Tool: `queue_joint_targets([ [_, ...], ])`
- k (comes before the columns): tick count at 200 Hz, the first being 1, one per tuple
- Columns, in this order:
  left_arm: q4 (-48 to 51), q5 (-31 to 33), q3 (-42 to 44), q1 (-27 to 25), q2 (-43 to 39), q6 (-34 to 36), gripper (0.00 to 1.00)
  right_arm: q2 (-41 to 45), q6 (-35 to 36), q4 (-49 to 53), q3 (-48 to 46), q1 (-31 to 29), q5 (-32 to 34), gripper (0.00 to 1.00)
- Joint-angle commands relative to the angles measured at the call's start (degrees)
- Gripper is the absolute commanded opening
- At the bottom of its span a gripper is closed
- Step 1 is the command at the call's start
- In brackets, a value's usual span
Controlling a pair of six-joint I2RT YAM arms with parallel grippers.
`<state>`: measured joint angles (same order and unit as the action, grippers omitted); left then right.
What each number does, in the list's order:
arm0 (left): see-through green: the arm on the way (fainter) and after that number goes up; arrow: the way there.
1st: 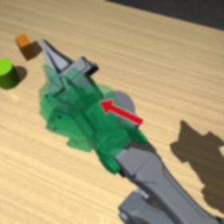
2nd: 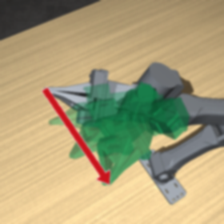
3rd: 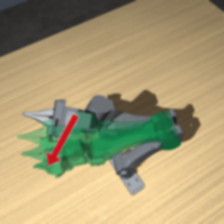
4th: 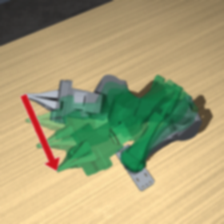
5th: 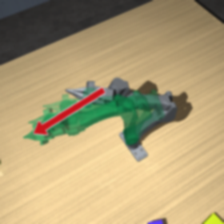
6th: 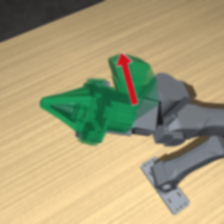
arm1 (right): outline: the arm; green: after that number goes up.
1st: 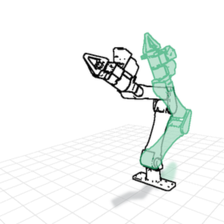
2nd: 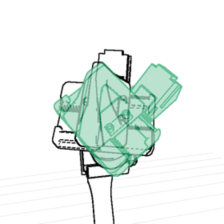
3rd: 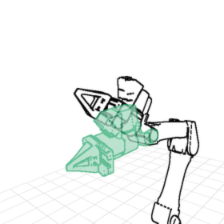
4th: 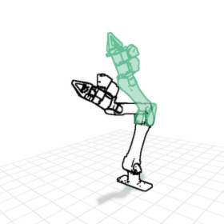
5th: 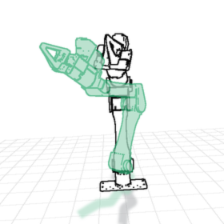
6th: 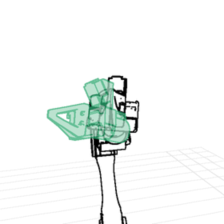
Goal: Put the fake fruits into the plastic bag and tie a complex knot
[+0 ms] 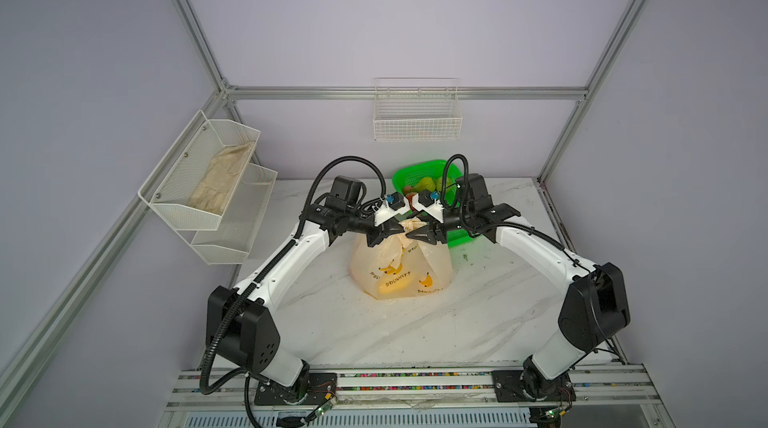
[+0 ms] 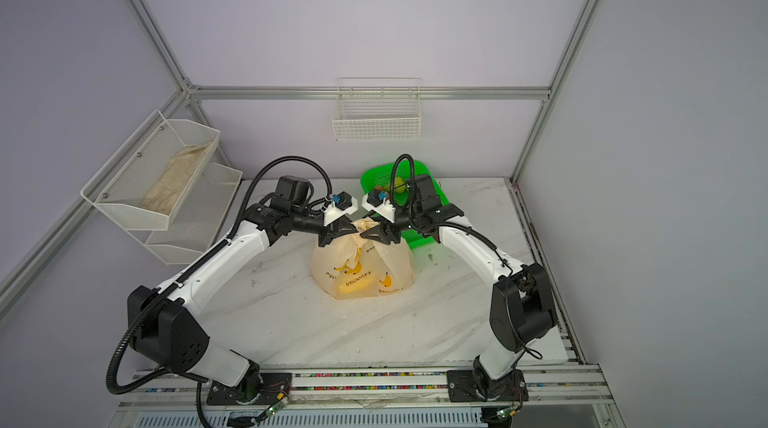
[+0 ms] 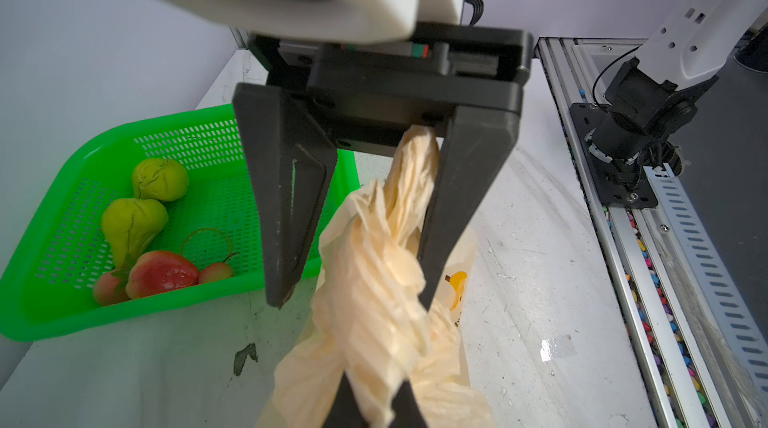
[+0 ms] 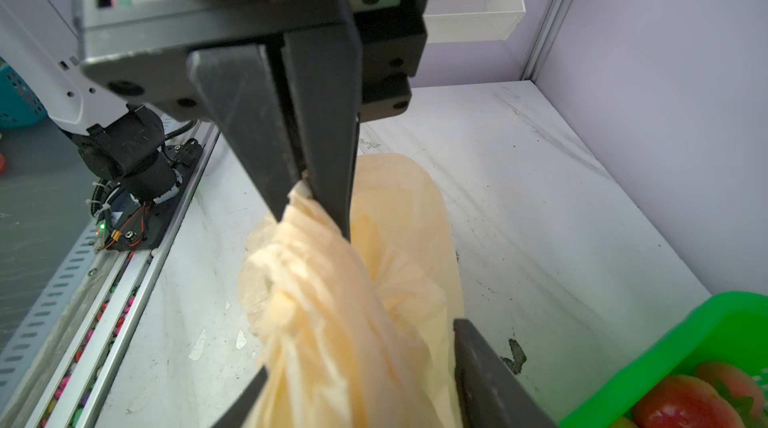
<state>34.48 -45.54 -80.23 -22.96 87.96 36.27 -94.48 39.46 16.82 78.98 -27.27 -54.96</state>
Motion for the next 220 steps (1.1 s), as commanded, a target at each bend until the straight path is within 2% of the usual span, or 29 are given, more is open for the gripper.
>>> queue_joint_targets([
  [1,-0.6,-1.8,1.4,-0.3,-1.8,0.3,0.0,-0.8,2.6,2.7,1.4,0.3,-1.4,0.48],
  [45,-0.3,-1.8,0.9,-0.3,-1.2,-0.5,0.0,-1.2,3.0,3.3,1.6,0.2,-2.5,0.32],
  [110,-0.4,-1.4,0.3,-0.4,-0.4,-1.1,0.0,-0.7,1.6,1.3,0.5,-1.1,-4.5,0.2],
  [124,-0.6,-1.2,0.3,-0.4,-0.3,-1.4,0.0,-0.5,1.1,0.6,0.1,-1.6,-4.1,0.13],
  [139,-0.9,-0.9,0.2,-0.4,-0.2,-1.7,0.0,-0.2,0.8,0.4,-0.2,-1.6,-3.3,0.0],
  [151,-1.0,-0.5,0.2,-0.4,-0.2,-2.2,0.0,0.5,0.8,0.3,-0.6,-1.6,-1.9,0.0],
  [162,-0.8,-0.2,0.3,-0.3,-0.5,-2.3,0.11,1.9,0.7,-0.9,-1.5,-1.6,-0.3,0.0],
  [175,-0.2,1.2,0.8,-0.1,-1.2,-2.3,0.33,3.6,0.8,-2.1,-2.7,-1.6,1.8,0.0],
  [196,1.4,3.7,2.4,0.3,-3.7,-2.1,0.53,5.7,-2.5,-5.7,-4.1,-1.6,2.0,0.0],
  [209,2.3,5.4,4.1,0.3,-5.6,-1.5,0.7,6.4,-3.6,-7.3,-4.5,-1.6,2.0,0.0],
  [220,2.4,6.5,5.5,0.3,-6.4,-1.8,0.78,6.9,-4.5,-7.8,-4.6,-1.6,2.1,0.0],
])
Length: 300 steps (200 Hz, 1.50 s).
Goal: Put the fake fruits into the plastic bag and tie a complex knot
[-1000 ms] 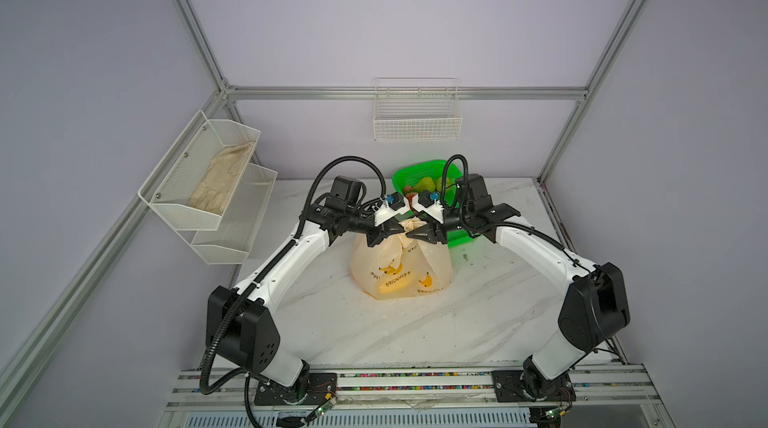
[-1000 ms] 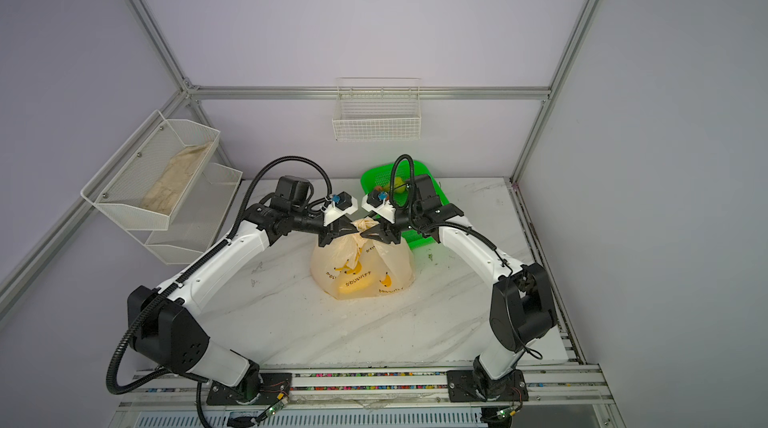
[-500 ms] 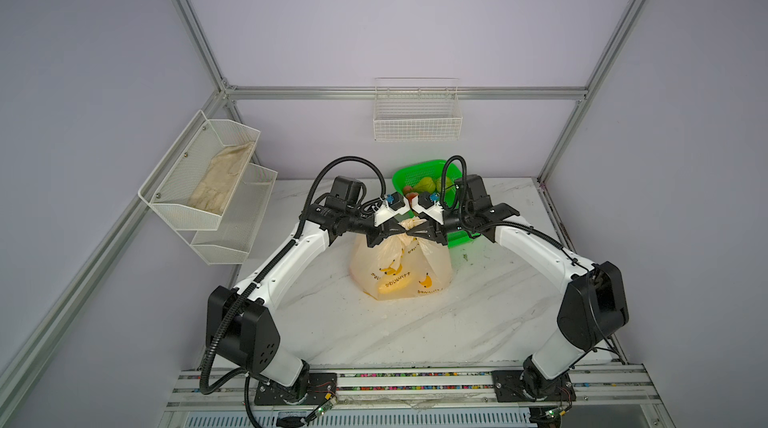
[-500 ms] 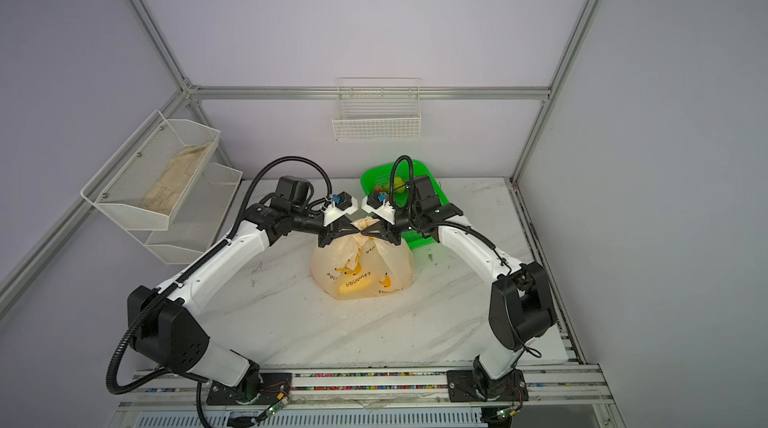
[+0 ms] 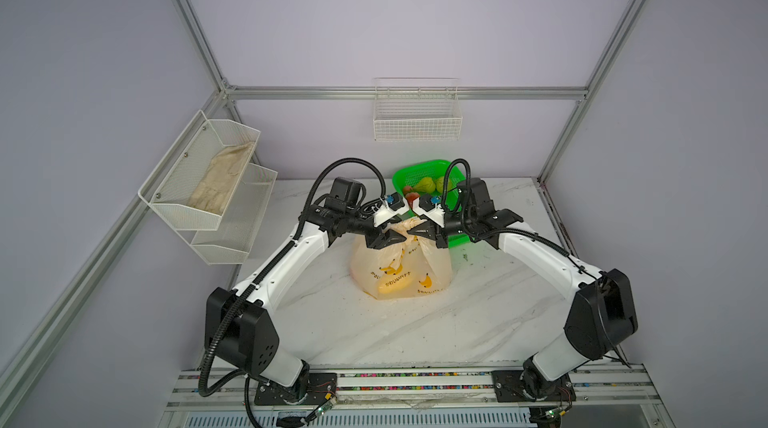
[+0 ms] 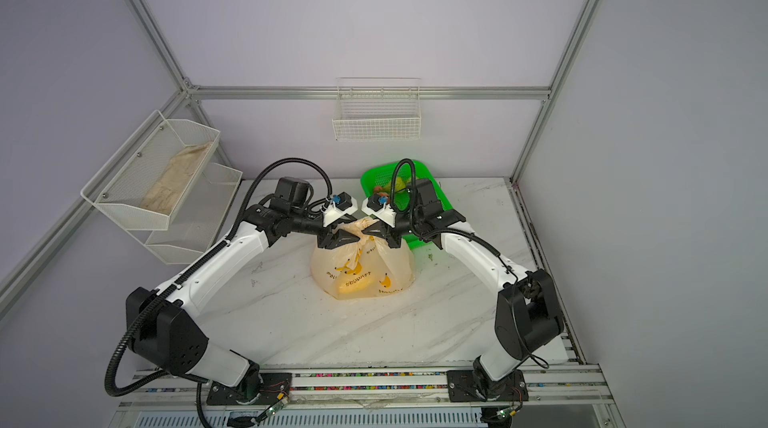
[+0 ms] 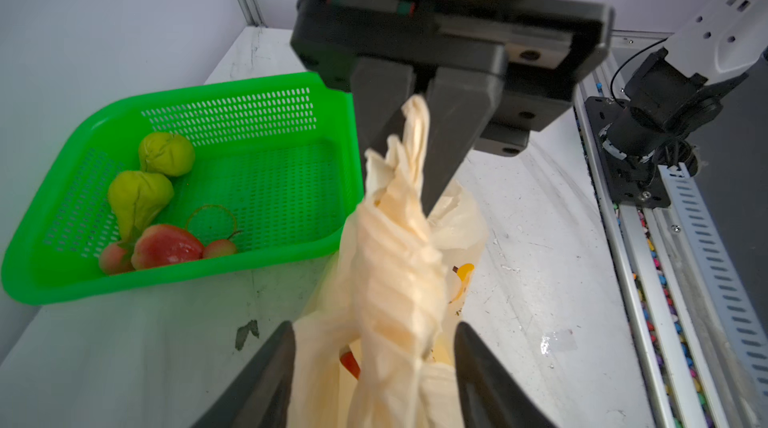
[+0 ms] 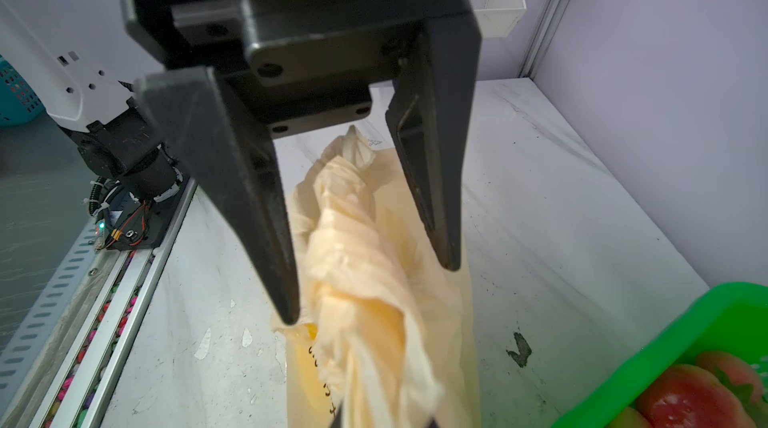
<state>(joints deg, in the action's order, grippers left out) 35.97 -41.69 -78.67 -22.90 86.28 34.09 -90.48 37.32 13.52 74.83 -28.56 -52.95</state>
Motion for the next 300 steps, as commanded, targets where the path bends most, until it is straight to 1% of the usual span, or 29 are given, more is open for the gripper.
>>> queue_joint_targets([
  [1,0.9,2.7,4.1,0.2,-4.7,0.4,0.79,2.9,-2.6,-4.7,-0.5,-0.3,0.3,0.0],
  [5,0.8,2.9,4.5,0.2,-6.6,0.1,0.81,3.0,-3.5,-5.1,-0.4,-0.3,0.4,0.0],
  [12,0.0,3.5,5.6,0.2,-7.6,-0.8,0.85,3.1,-4.2,-5.4,-0.3,-0.3,0.2,0.0],
  [23,-1.8,4.7,7.1,0.0,-8.5,-2.5,0.87,3.5,-4.5,-5.3,-0.3,-0.3,0.0,0.0],
  [31,-3.4,6.5,8.2,-0.5,-9.2,-3.8,0.89,3.7,-6.5,-6.8,-0.7,-0.3,0.0,0.0],
  [46,-9.0,12.9,10.6,-2.7,-10.5,-7.2,0.92,3.8,-8.6,-7.2,-0.7,-0.3,1.0,0.0],
  [55,-11.0,15.6,11.3,-4.0,-10.8,-8.0,0.93,3.4,-10.1,-6.9,-0.2,-0.3,1.5,0.0],
  [77,-14.8,26.1,12.4,-7.0,-10.6,-10.3,0.97,3.0,-12.7,-5.8,0.6,-0.3,2.7,0.0],
  [84,-15.6,28.0,12.8,-7.5,-10.4,-10.9,0.98,3.0,-13.2,-5.7,0.4,-0.4,2.9,0.0],
  [93,-16.0,28.9,12.9,-7.7,-10.3,-11.7,1.0,3.4,-14.8,-6.7,-0.1,-0.4,3.6,0.0],
  [113,-16.2,30.7,13.0,-8.2,-9.7,-12.9,1.0,3.2,-16.1,-6.5,-0.3,-0.4,4.2,0.0],
  [125,-16.9,34.3,13.2,-8.5,-9.3,-13.0,1.0,3.0,-16.4,-5.7,-0.1,-0.4,4.2,0.0],
  [138,-17.4,37.2,13.2,-8.9,-9.0,-12.5,0.97,2.8,-16.7,-5.3,0.1,-0.4,4.7,0.0],
  [154,-17.4,37.5,13.1,-9.6,-8.6,-11.6,0.97,2.8,-18.1,-5.3,0.3,-0.4,5.3,0.0],
  [177,-17.7,40.9,13.0,-11.2,-7.9,-10.8,0.97,2.6,-20.2,-5.2,0.7,-0.5,5.9,0.0],
  [202,-18.9,43.8,13.3,-11.2,-8.2,-11.1,0.89,2.9,-19.5,-4.3,0.4,-0.5,6.6,0.0],
  [229,-18.9,44.9,13.0,-11.2,-8.5,-9.9,0.77,3.0,-18.3,-2.7,0.8,-0.5,7.3,0.0],
  [256,-18.3,45.7,12.7,-11.3,-8.5,-9.4,0.59,2.9,-18.1,-2.1,1.5,-0.5,7.1,0.0],
  [264,-18.2,45.9,12.6,-11.3,-8.6,-9.5,0.52,3.0,-17.9,-1.9,1.6,-0.5,7.2,0.0],
  [281,-18.4,45.3,12.7,-11.3,-8.8,-9.8,0.4,2.8,-17.5,-1.9,1.5,-0.5,7.1,0.0],
  [291,-18.3,45.0,12.6,-11.2,-8.7,-10.0,0.3,2.8,-17.5,-2.4,1.2,-0.5,7.0,0.0],
  [300,-18.1,44.4,12.5,-11.2,-8.7,-10.0,0.24,2.8,-17.5,-2.7,1.0,-0.5,6.8,0.0],
])
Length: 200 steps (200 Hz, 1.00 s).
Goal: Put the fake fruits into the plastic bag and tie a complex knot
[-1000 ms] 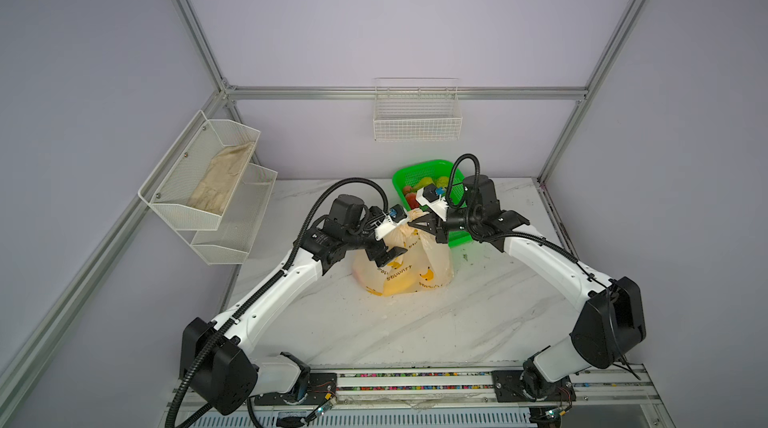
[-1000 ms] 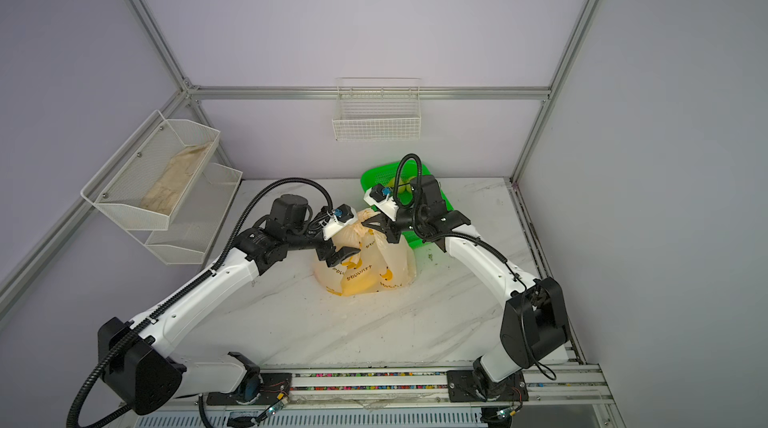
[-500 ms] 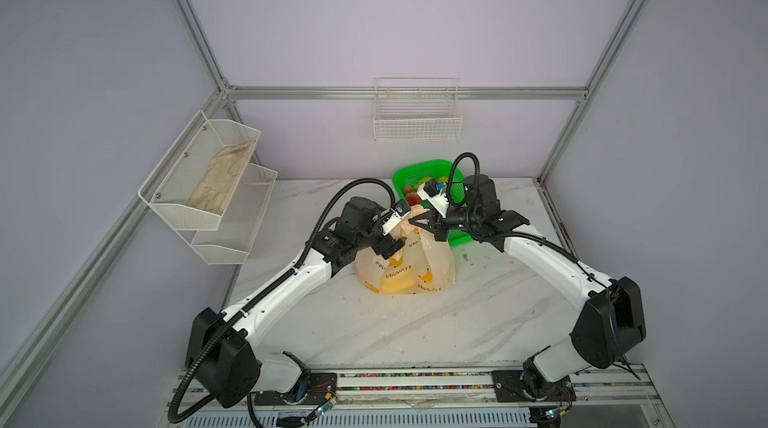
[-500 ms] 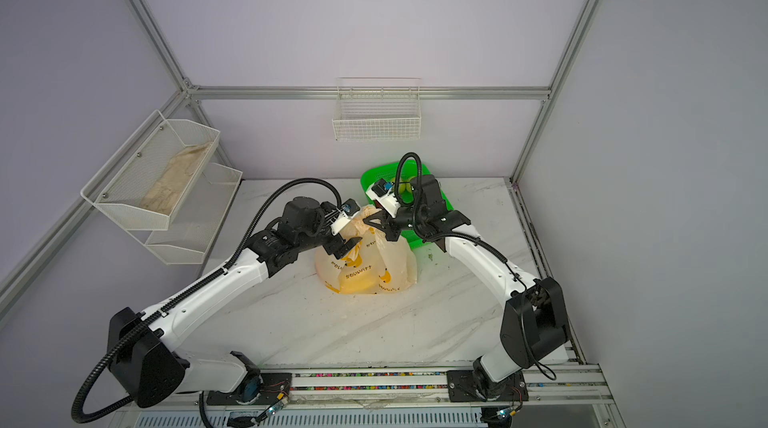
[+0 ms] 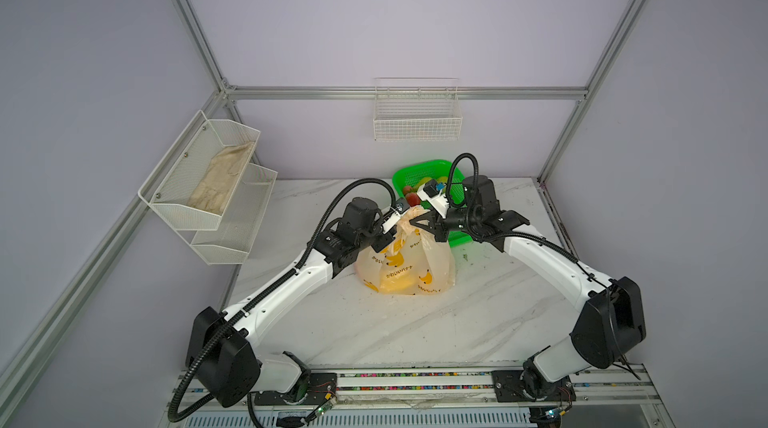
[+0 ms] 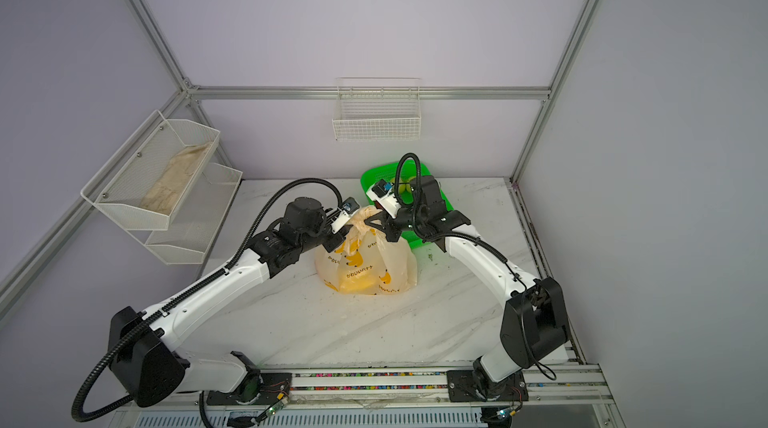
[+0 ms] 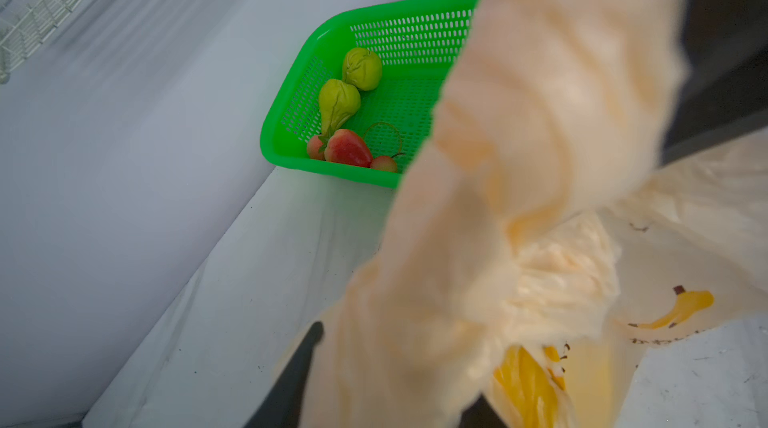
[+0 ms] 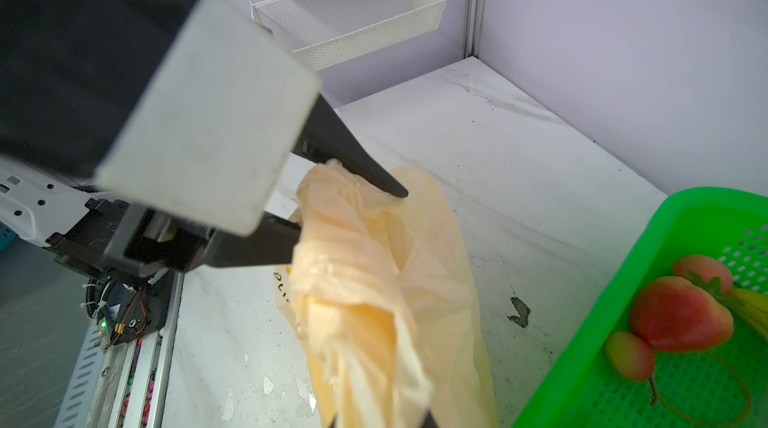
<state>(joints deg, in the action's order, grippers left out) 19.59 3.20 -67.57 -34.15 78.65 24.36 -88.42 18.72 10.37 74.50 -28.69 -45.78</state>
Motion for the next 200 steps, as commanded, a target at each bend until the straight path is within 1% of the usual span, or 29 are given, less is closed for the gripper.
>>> queue_joint_targets([
  [1,-1.7,-0.6,1.4,0.0,-1.1,-0.4,0.23,0.7,1.1,0.4,1.4,-0.4,-0.4,0.0],
  [36,-2.1,-2.3,1.6,0.1,-2.1,-2.5,0.09,1.0,3.0,0.0,0.3,-0.4,0.2,0.0],
  [67,-2.5,-8.1,1.5,0.7,-3.3,-5.5,0.0,2.0,3.9,-4.8,-2.9,-0.5,0.3,0.0],
  [75,-2.5,-8.8,1.3,1.0,-3.3,-5.9,0.0,2.0,3.9,-5.7,-3.5,-0.5,0.3,0.0],
  [91,-1.9,-9.3,1.0,1.3,-3.4,-5.8,0.0,1.8,5.7,-5.7,-3.9,-0.5,0.3,0.05],
  [107,-1.1,-9.8,0.7,1.4,-3.3,-5.3,0.0,1.3,7.2,-5.6,-4.1,-0.5,-0.2,0.13],
  [149,0.0,-10.4,0.1,1.6,-2.8,-5.0,0.0,0.4,9.5,-6.1,-3.9,-0.5,-2.6,0.29],
  [165,0.5,-11.0,-0.1,1.7,-2.8,-4.8,0.0,0.3,10.2,-6.3,-4.0,-0.5,-1.9,0.32],
  [176,0.5,-11.5,-0.1,1.7,-2.9,-4.7,0.0,-0.2,10.4,-6.7,-3.9,-0.5,-2.6,0.34],
  [200,0.9,-12.2,-0.2,1.8,-2.9,-4.3,0.0,-1.6,11.2,-6.4,-2.9,-0.5,-2.9,0.35],
])
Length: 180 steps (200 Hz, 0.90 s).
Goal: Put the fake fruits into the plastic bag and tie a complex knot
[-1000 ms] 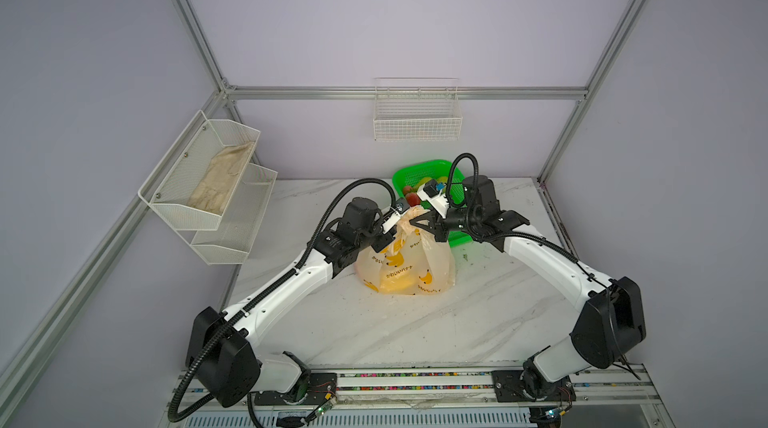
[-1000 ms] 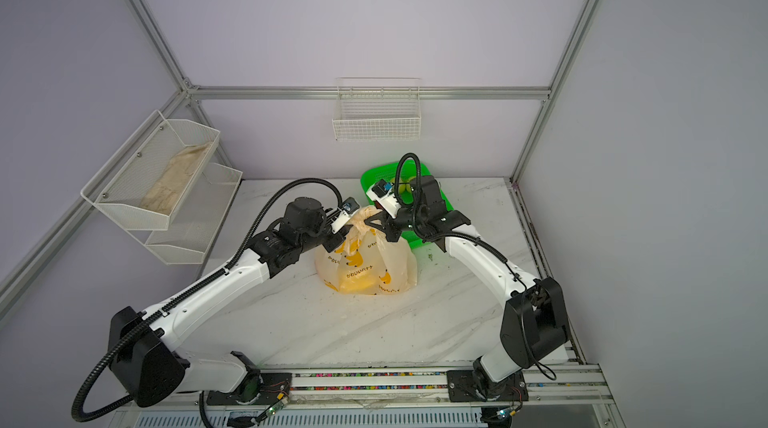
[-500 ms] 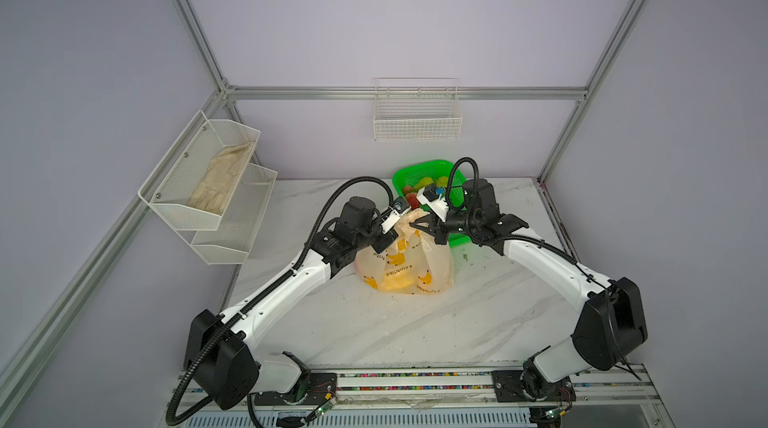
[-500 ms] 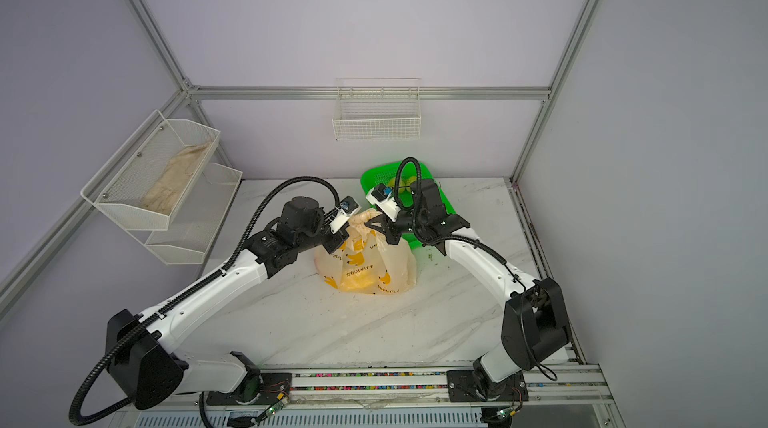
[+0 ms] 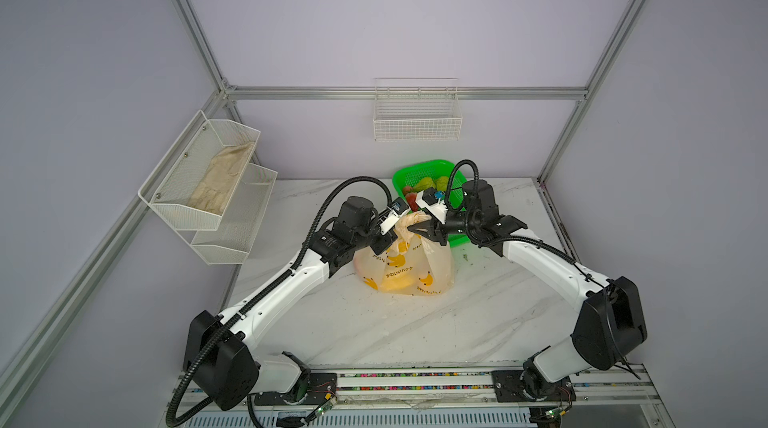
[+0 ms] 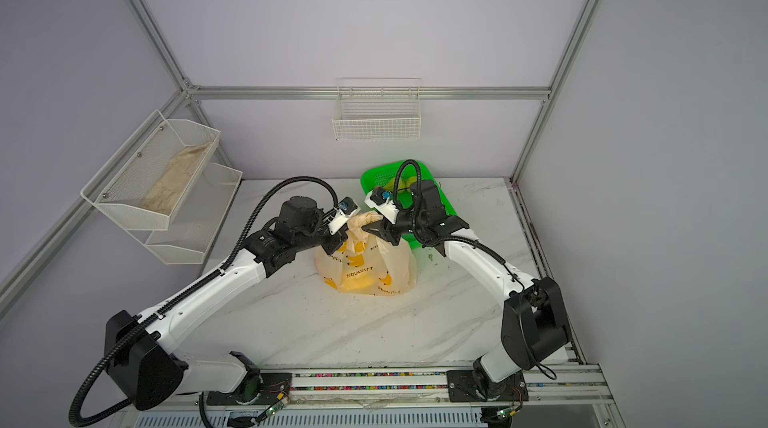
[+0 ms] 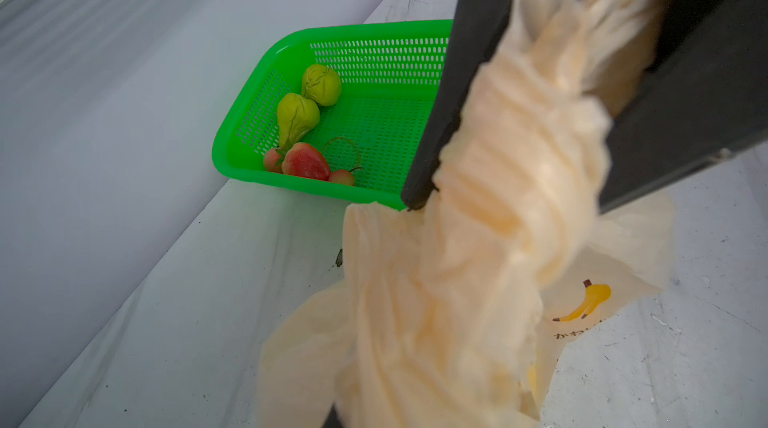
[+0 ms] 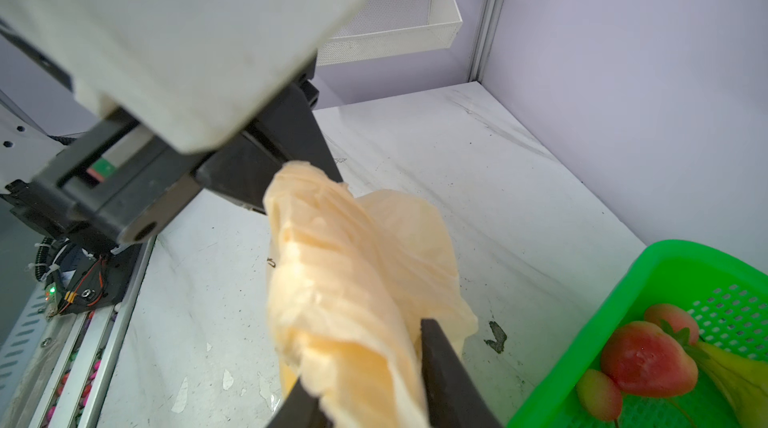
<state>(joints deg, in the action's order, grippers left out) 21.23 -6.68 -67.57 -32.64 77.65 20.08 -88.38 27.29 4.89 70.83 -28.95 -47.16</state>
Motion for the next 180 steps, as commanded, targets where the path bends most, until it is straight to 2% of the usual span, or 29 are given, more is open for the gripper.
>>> queue_joint_targets([
  [1,-0.7,-2.3,-0.3,0.3,-1.8,0.0,0.0,-1.7,2.7,-0.9,0.8,-0.2,-1.6,0.35],
  [26,-0.2,-2.8,-0.4,0.2,-1.7,0.1,0.0,-3.4,4.4,0.8,2.7,-0.4,-2.7,0.34],
  [45,-0.2,-3.1,-0.6,0.2,-1.9,0.1,0.0,-4.1,4.8,1.0,3.2,-0.3,-2.9,0.29],
  [82,0.9,-4.2,-1.5,0.3,-1.6,-0.3,0.0,-4.2,4.7,-0.9,2.9,-0.9,-2.2,0.0],
  [110,1.8,-4.6,-2.0,0.4,-1.7,-1.6,0.0,-2.8,0.5,-6.9,0.4,-2.0,1.9,0.0],
  [170,6.6,-4.6,-3.2,1.6,-1.7,-2.9,0.0,1.8,-13.4,-22.7,-6.4,-3.2,11.0,0.0],
  [180,7.7,-5.6,-3.5,1.9,-1.6,-3.1,0.03,2.3,-15.3,-25.0,-7.3,-3.8,12.3,0.0],
])
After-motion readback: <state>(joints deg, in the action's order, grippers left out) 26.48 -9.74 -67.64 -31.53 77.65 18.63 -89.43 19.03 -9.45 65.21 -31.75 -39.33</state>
